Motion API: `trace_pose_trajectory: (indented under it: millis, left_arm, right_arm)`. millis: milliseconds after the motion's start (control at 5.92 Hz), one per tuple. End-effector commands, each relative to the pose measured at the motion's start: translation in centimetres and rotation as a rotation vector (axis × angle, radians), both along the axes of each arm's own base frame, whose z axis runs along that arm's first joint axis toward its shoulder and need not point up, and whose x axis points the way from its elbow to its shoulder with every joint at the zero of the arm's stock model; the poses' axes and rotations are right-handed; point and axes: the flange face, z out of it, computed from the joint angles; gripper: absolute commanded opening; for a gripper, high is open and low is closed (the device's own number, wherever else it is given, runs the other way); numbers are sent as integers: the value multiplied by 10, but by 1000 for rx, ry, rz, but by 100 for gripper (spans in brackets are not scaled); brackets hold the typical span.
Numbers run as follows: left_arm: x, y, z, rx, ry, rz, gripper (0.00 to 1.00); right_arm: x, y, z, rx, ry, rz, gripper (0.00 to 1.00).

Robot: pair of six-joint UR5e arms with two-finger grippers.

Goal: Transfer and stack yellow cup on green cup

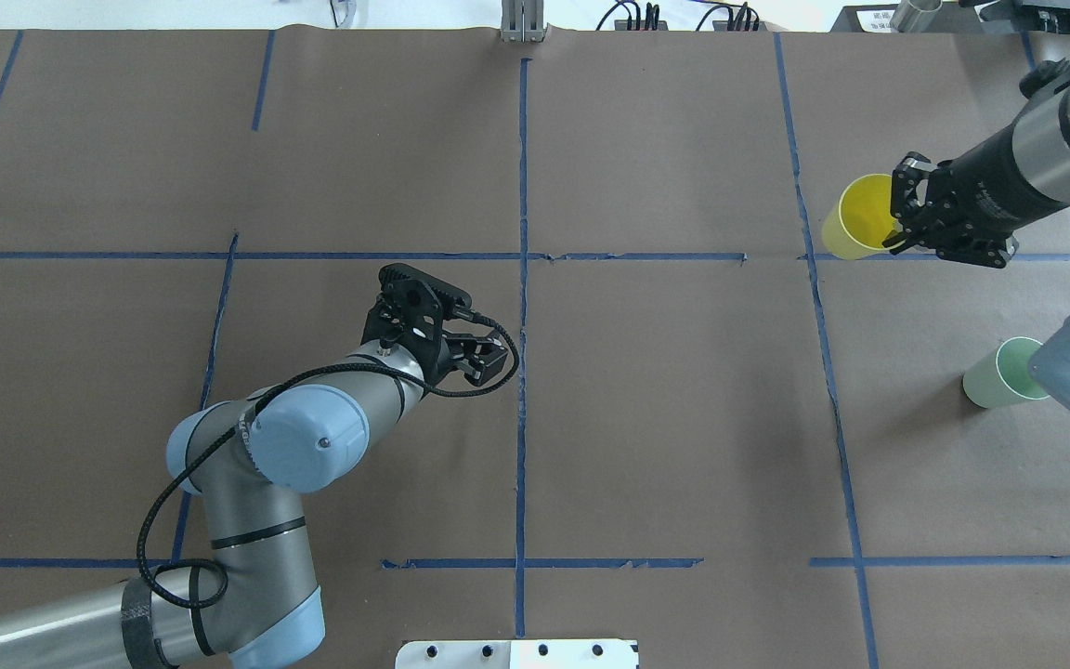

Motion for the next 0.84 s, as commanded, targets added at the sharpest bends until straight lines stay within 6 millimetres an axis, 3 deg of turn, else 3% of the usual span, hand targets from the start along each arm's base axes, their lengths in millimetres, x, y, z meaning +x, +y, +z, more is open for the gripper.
trace_pose_trajectory:
  millis: [0, 169, 338, 675]
  left_arm:
    - [-57, -72, 26, -249, -16, 8, 100]
    - [-77, -96, 45, -313, -61, -14, 100]
    - [-94, -107, 52, -453, -124, 45, 100]
    - [-123, -122, 53, -525, -86, 91, 100]
  right_arm:
    - [46, 21, 52, -17, -20, -98, 0]
    - [58, 40, 77, 0, 7, -148, 0]
    - [66, 51, 100, 14, 30, -185, 0]
    - [71, 59, 151, 3, 45, -201, 0]
